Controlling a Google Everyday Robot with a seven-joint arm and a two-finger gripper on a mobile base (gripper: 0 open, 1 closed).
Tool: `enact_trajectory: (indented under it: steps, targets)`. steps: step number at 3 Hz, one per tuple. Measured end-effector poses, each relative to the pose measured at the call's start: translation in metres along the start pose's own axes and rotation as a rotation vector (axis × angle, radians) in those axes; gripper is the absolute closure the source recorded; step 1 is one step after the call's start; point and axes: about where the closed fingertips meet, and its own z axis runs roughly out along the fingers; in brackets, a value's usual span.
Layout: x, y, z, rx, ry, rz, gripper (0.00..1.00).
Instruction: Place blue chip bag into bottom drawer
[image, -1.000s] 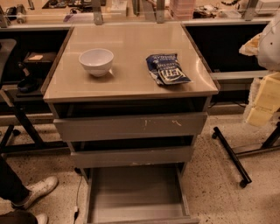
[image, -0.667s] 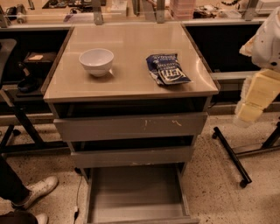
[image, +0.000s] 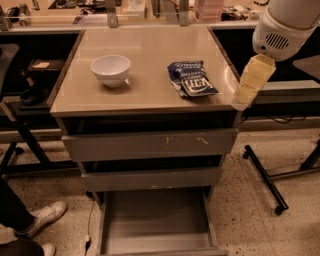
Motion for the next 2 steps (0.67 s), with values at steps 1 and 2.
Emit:
enact_trajectory:
  steps: [1, 2]
  targets:
    - [-0.0299, -0.0244, 0.0236, -0.023, 0.010, 0.042, 0.00]
    - [-0.0354, -0.0283, 0.0248, -0.013, -0.006, 0.040, 0.00]
